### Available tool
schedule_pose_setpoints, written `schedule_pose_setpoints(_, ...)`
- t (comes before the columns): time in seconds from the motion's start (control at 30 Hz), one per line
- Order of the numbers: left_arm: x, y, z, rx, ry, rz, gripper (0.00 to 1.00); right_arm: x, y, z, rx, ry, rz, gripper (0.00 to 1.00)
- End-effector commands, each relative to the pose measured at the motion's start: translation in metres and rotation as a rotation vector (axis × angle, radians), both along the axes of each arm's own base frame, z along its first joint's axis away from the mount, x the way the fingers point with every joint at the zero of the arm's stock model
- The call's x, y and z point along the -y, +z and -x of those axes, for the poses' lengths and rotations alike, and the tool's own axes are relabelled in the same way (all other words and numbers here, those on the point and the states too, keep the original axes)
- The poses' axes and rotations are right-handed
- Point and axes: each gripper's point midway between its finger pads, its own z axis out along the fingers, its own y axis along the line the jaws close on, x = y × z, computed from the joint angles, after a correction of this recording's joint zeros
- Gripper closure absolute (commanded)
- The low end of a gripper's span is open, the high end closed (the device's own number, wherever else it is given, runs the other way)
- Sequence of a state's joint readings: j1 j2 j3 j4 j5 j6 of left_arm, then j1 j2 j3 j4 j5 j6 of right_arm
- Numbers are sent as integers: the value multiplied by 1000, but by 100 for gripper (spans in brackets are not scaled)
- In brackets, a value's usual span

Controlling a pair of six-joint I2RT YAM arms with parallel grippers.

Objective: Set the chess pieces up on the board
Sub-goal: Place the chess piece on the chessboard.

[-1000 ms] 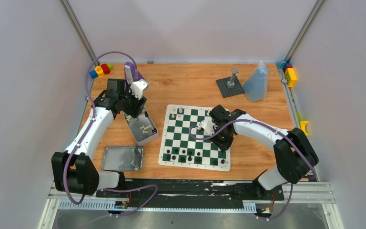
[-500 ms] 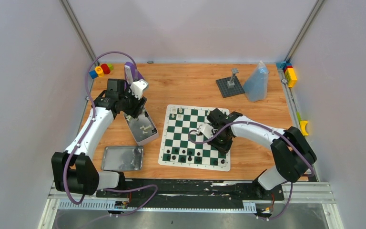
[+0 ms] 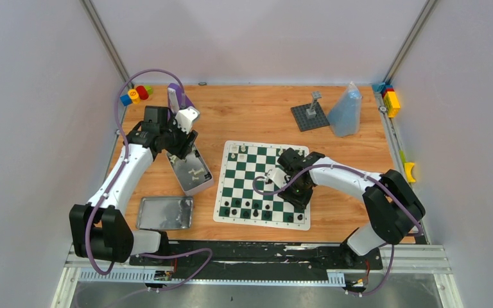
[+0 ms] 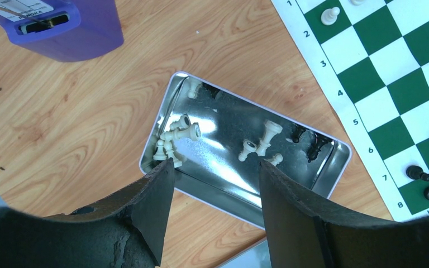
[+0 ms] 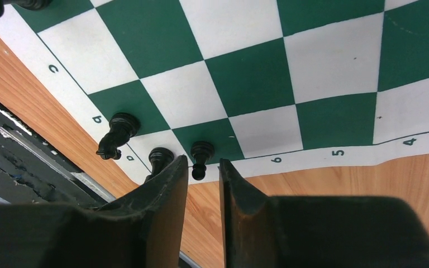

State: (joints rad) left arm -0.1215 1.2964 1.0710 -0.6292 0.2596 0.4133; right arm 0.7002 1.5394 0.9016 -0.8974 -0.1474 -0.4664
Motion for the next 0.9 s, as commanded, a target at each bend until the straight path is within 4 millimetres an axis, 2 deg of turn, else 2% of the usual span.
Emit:
schedule_pose_setpoints(0.0, -1, 16, -5, 42, 17, 20, 35, -5, 3, -7, 37, -17, -14, 67)
schedule_pose_setpoints(0.1, -1, 14, -5, 36, 14, 17, 35, -9, 10, -9, 53, -22, -34, 56)
schedule_pose_setpoints(0.2, 0, 11, -4, 31, 4, 14, 35, -14, 22, -11, 67, -26, -67, 50)
schedule_pose_setpoints(0.43, 14, -12, -5, -18, -106, 40, 35, -37, 71, -34, 156, -44, -238, 47)
schedule_pose_setpoints(0.6, 16, -44, -17, -54, -184, 3, 36, -40, 103, -60, 250, -87, -349, 49)
schedule_pose_setpoints(0.7, 14, -59, -26, -66, -229, -37, 38, -38, 109, -67, 272, -106, -376, 49)
schedule_pose_setpoints(0.87, 11, -85, -37, -67, -342, -114, 47, -32, 100, -68, 255, -126, -378, 50)
